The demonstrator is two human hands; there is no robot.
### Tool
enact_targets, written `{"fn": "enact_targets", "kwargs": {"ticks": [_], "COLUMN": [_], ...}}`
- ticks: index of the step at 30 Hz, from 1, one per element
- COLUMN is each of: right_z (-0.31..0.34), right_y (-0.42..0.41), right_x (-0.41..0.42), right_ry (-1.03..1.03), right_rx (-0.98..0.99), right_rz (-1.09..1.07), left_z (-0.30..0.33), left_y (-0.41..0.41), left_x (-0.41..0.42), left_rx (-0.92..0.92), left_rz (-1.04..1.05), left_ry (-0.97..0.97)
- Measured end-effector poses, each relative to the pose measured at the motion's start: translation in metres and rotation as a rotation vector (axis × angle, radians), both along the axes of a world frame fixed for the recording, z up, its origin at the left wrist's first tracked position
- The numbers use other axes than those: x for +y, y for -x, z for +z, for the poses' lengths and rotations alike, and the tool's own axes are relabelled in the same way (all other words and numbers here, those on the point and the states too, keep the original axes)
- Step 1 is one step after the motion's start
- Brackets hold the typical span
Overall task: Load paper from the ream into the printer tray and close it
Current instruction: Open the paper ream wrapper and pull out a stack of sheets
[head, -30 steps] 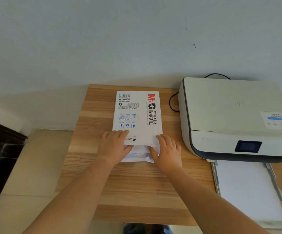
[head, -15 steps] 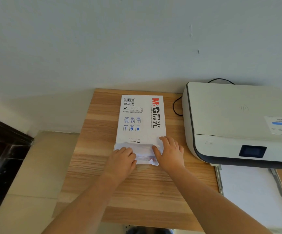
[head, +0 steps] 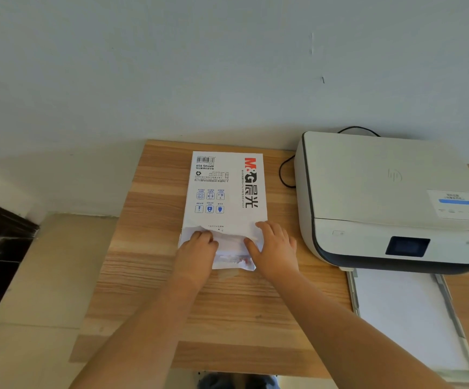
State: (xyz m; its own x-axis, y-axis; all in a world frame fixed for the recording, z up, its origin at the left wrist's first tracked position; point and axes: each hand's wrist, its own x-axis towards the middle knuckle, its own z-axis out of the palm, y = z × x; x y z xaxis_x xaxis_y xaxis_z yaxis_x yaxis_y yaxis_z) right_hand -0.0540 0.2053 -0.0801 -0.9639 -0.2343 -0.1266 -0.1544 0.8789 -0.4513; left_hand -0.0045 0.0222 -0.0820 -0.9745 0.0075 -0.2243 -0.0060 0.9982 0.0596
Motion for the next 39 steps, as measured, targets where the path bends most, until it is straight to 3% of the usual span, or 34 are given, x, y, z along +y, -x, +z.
{"fn": "enact_targets", "kwargs": {"ticks": [12,18,31,39], "right_z": [-0.001,-0.002,-0.003,0.002], "right_y": [-0.002,-0.002,-0.013,-0.023], "right_x": [0.001,0.003,0.022,0.033], "right_ry": [0.024,0.034,-0.023,0.032], "right_rx": [-0.008,-0.003,0.021,-0.104], "right_rz": [0.0,0.015,0.116,0.078], "left_z": [0.01,0.007,0.005,0.001], "left_y": [0.001,-0.002,-0.024,-0.041], "left_x": [0.002,0.0,-0.003,-0.003], "left_rx": [-0.075,0.047,0.027,0.049], "left_rz": [-0.065,-0.177,-0.165,-0.179], "left_ry": [0.11,0.102,0.007,-0.008]}}
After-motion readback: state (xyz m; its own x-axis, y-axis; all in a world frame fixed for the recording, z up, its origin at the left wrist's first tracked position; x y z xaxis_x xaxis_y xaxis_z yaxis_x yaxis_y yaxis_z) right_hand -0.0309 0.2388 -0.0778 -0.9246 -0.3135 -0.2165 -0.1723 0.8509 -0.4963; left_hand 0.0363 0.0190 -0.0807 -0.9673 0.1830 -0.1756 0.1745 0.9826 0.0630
